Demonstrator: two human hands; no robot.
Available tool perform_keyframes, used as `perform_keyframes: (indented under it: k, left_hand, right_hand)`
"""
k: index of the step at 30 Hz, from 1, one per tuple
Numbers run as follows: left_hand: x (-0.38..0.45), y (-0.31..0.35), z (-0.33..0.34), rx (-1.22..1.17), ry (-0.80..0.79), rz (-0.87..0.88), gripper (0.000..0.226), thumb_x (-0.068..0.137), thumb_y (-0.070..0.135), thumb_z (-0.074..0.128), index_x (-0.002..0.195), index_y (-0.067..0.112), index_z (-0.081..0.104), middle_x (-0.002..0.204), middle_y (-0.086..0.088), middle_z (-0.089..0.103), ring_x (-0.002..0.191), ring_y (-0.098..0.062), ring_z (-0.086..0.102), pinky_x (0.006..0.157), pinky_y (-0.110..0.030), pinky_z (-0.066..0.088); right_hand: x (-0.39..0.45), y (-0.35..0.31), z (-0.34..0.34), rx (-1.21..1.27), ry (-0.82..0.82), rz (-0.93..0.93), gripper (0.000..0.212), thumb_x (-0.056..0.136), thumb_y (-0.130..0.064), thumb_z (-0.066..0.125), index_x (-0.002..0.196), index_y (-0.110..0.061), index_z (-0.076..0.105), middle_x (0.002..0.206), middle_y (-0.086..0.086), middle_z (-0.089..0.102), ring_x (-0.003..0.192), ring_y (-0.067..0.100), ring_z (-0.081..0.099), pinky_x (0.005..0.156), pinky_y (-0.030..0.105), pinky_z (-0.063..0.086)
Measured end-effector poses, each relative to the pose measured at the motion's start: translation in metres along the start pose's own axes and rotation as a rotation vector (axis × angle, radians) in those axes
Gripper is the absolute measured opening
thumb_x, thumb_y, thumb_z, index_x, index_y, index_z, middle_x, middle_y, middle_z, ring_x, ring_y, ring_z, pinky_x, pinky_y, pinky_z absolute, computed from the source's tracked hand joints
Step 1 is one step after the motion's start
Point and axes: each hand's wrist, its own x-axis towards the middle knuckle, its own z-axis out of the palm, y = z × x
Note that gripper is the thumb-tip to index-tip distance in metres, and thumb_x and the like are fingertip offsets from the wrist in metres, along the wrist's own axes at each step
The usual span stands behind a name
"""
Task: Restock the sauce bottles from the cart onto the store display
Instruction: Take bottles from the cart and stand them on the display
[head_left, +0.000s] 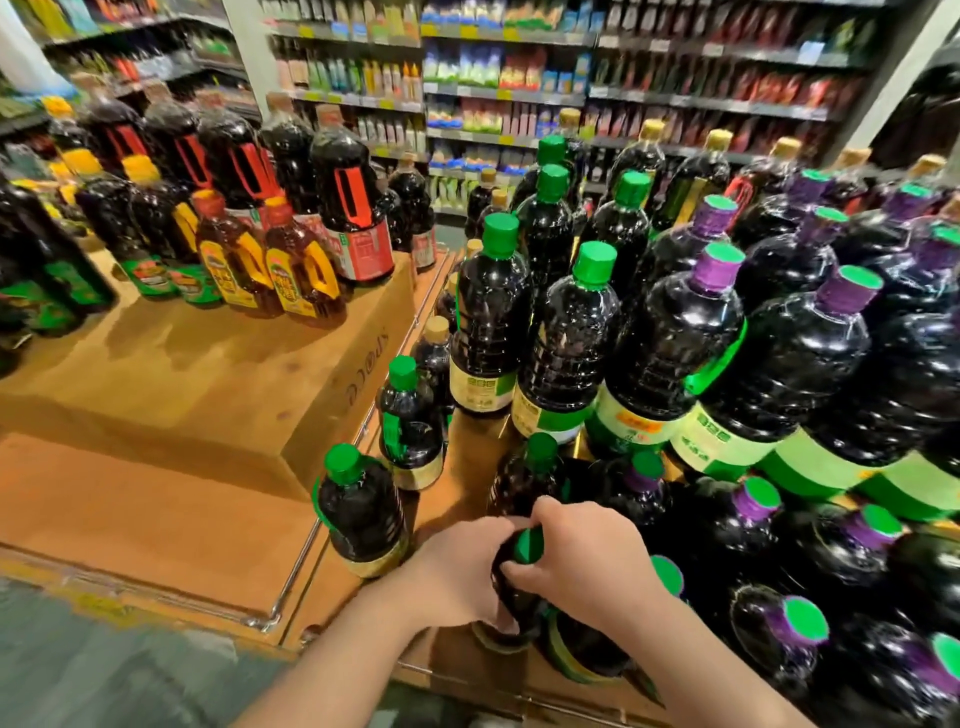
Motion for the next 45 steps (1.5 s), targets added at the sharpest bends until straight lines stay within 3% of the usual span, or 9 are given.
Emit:
perform_keyframes:
  k: [7,12,16,22,26,30,38,43,45]
  left_hand:
    - [-0.010,0.005,-0.002,-0.061,-0.030,-0.018,0.104,0.060,0.042,0.088,0.144,0.042,0.027,0.136,0.019,0.050,0.122,-0.008,0.049,0.103,-0.033,0.044]
    - [-0.026,0.006,-0.010,0.006,0.041,-0.031,0.102,0.064,0.045,0.083,0.147,0.041,0.023,0.146,0.017,0.040,0.132,-0.011,0.042,0.107,-0.037,0.041]
    - [-0.042,0.002,-0.035,0.143,0.185,-0.070,0.079,0.075,0.042,0.075,0.144,0.036,0.037,0.139,0.012,0.050,0.121,-0.011,0.051,0.099,-0.035,0.047]
    - [-0.074,-0.013,-0.088,0.256,0.585,-0.103,0.024,0.090,0.043,0.062,0.110,0.030,0.062,0.100,0.010,0.062,0.090,-0.013,0.060,0.069,-0.028,0.050]
    - [-0.085,-0.034,-0.117,0.268,0.749,-0.152,0.029,0.091,0.044,0.057,0.116,0.030,0.058,0.106,0.008,0.060,0.088,-0.013,0.062,0.065,-0.025,0.052]
    - [-0.072,-0.061,-0.133,0.333,0.598,-0.145,0.051,0.090,0.056,0.054,0.133,0.028,0.047,0.120,0.004,0.055,0.108,-0.014,0.056,0.082,-0.025,0.048]
    - [-0.055,-0.080,-0.147,0.382,0.270,-0.059,0.050,0.087,0.049,0.062,0.131,0.029,0.050,0.114,0.004,0.058,0.099,-0.016,0.057,0.081,-0.031,0.052]
    - [-0.048,-0.080,-0.161,0.508,0.116,0.016,0.051,0.088,0.039,0.066,0.134,0.026,0.048,0.123,0.001,0.058,0.111,-0.020,0.056,0.090,-0.036,0.051]
    - [-0.045,-0.079,-0.165,0.604,0.073,0.056,0.046,0.089,0.039,0.065,0.130,0.023,0.050,0.117,-0.001,0.060,0.105,-0.021,0.058,0.083,-0.035,0.052]
  right_hand:
    - [0.004,0.005,-0.016,0.040,-0.267,-0.057,0.049,0.075,-0.049,0.072,0.111,-0.024,0.050,0.092,-0.006,0.057,0.087,0.016,0.057,0.067,0.029,0.050]
    - [0.012,0.007,-0.033,0.036,-0.333,-0.106,0.064,0.071,-0.061,0.073,0.122,-0.028,0.051,0.094,-0.010,0.052,0.085,0.012,0.052,0.064,0.023,0.044]
    - [0.031,-0.002,-0.049,0.061,-0.259,-0.187,0.057,0.073,-0.070,0.065,0.115,-0.032,0.056,0.091,-0.013,0.059,0.078,0.004,0.055,0.064,0.021,0.048]
    - [0.078,-0.048,-0.059,0.057,-0.031,-0.299,0.020,0.089,-0.045,0.062,0.101,-0.029,0.061,0.088,-0.011,0.057,0.079,0.010,0.052,0.066,0.022,0.043]
    - [0.130,-0.087,-0.050,0.064,0.076,-0.232,0.025,0.090,-0.031,0.063,0.112,-0.019,0.058,0.089,-0.004,0.056,0.085,0.017,0.056,0.066,0.025,0.041]
    - [0.178,-0.111,-0.034,0.032,0.120,-0.084,0.038,0.091,-0.034,0.060,0.123,-0.015,0.052,0.108,0.010,0.061,0.098,0.029,0.059,0.077,0.036,0.051]
    - [0.213,-0.135,-0.027,-0.117,0.038,0.156,0.043,0.094,-0.054,0.047,0.093,-0.013,0.059,0.073,0.002,0.052,0.075,0.025,0.057,0.061,0.033,0.050]
    - [0.213,-0.140,-0.019,-0.119,0.015,0.168,0.039,0.094,-0.049,0.050,0.100,-0.012,0.060,0.084,0.004,0.058,0.083,0.027,0.062,0.069,0.037,0.056]
    - [0.211,-0.140,-0.019,-0.108,0.029,0.166,0.035,0.095,-0.044,0.051,0.104,-0.011,0.058,0.089,0.005,0.060,0.088,0.028,0.063,0.068,0.037,0.052]
